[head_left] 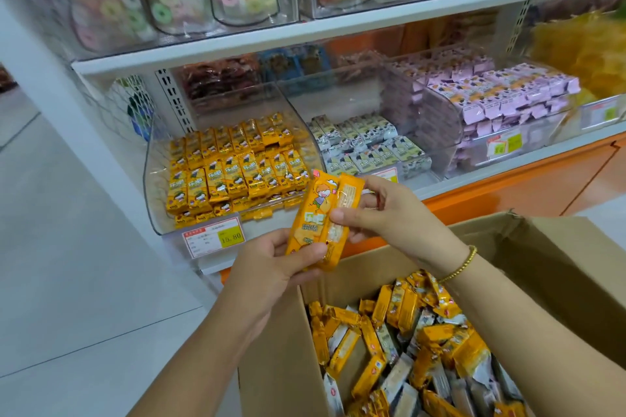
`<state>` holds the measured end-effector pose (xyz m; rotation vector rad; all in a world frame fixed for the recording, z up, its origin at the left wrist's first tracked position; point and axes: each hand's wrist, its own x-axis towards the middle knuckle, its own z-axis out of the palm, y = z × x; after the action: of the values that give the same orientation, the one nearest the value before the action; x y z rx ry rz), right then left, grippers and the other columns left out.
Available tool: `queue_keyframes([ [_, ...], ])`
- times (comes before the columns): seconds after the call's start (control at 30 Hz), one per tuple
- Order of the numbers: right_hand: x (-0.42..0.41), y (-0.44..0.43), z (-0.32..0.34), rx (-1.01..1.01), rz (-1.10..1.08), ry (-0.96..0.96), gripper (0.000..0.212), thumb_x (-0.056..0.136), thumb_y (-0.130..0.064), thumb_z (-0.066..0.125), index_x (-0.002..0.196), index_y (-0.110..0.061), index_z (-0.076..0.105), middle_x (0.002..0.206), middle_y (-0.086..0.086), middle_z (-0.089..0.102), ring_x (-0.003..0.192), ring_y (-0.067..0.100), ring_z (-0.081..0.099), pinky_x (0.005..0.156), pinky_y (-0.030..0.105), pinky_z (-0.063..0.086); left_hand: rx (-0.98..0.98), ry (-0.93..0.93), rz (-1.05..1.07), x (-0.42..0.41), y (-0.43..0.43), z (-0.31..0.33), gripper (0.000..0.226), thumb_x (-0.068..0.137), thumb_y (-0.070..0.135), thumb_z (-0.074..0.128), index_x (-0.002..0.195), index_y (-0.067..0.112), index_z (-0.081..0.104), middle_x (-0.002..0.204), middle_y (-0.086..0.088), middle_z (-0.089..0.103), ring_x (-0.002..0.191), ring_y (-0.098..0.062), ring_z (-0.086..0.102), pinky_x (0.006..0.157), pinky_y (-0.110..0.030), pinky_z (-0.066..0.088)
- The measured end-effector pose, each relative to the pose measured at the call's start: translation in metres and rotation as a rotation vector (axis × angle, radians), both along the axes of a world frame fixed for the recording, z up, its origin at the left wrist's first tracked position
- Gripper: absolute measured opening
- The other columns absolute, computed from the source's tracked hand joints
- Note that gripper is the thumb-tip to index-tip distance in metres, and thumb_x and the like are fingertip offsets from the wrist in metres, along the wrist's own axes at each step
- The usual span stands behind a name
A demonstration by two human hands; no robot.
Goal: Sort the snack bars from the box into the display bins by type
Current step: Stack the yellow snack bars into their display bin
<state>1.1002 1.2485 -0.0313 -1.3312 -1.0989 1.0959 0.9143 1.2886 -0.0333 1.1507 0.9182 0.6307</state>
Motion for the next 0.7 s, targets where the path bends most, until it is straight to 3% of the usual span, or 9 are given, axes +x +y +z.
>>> queue_keyframes([
  [0.13,-0.004,0.010,0.019,0.027,0.264,0.194,0.052,0.073,-0.008,0.068,0.123,-0.006,0.055,0.101,0.016,0.065,0.071,0.015,0.066,0.058,0.018,0.052,-0.025,-0.082,0.017,-0.008,0.012,0.016,0.034,0.069,0.015,0.068,0.103,0.009,0.067,0.087,-0.004,0.075,0.075,-0.011,0.071,0.058,-0.020,0.055],
  [0.27,-0.010,0.031,0.027,0.060,0.258,0.259,0.043,0.073,-0.008,0.070,0.114,-0.002,0.058,0.086,0.011,0.064,0.056,0.008,0.059,0.049,0.014,0.046,0.017,-0.098,0.007,-0.015,0.021,0.026,0.037,0.068,0.018,0.067,0.104,0.009,0.067,0.090,-0.006,0.074,0.078,-0.012,0.071,0.063,-0.021,0.057],
  [0.4,-0.026,0.046,0.038,0.039,0.256,0.103,0.035,0.077,-0.020,0.073,0.108,-0.008,0.064,0.073,0.001,0.061,0.048,0.007,0.048,0.044,0.014,0.037,0.055,-0.133,0.043,-0.019,0.026,0.029,0.033,0.072,0.021,0.065,0.102,0.010,0.067,0.092,-0.008,0.074,0.082,-0.015,0.071,0.065,-0.022,0.057],
  [0.5,-0.041,0.055,0.044,0.008,0.103,-0.113,0.033,0.079,-0.029,0.075,0.097,-0.004,0.064,0.053,-0.002,0.051,0.042,0.008,0.043,0.040,0.017,0.032,0.078,-0.149,0.061,-0.023,0.031,0.031,0.037,0.072,0.022,0.065,0.105,0.007,0.066,0.095,-0.011,0.074,0.086,-0.020,0.071,0.067,-0.024,0.057],
  [0.6,-0.053,0.061,0.045,0.023,0.035,-0.128,0.037,0.080,-0.032,0.075,0.093,-0.002,0.059,0.051,0.003,0.056,0.041,0.012,0.050,0.040,0.020,0.040,0.101,-0.131,0.082,-0.027,0.036,0.031,0.040,0.072,0.020,0.067,0.109,0.005,0.065,0.097,-0.012,0.073,0.090,-0.023,0.071,0.070,-0.025,0.058],
  [0.7,-0.053,0.059,0.047,0.008,0.124,0.014,0.023,0.084,-0.022,0.070,0.092,-0.007,0.055,0.062,0.007,0.063,0.052,0.014,0.060,0.051,0.020,0.052,0.090,-0.145,0.116,-0.032,0.042,0.030,0.041,0.071,0.017,0.067,0.111,0.005,0.064,0.101,-0.010,0.073,0.093,-0.024,0.070,0.076,-0.029,0.058],
])
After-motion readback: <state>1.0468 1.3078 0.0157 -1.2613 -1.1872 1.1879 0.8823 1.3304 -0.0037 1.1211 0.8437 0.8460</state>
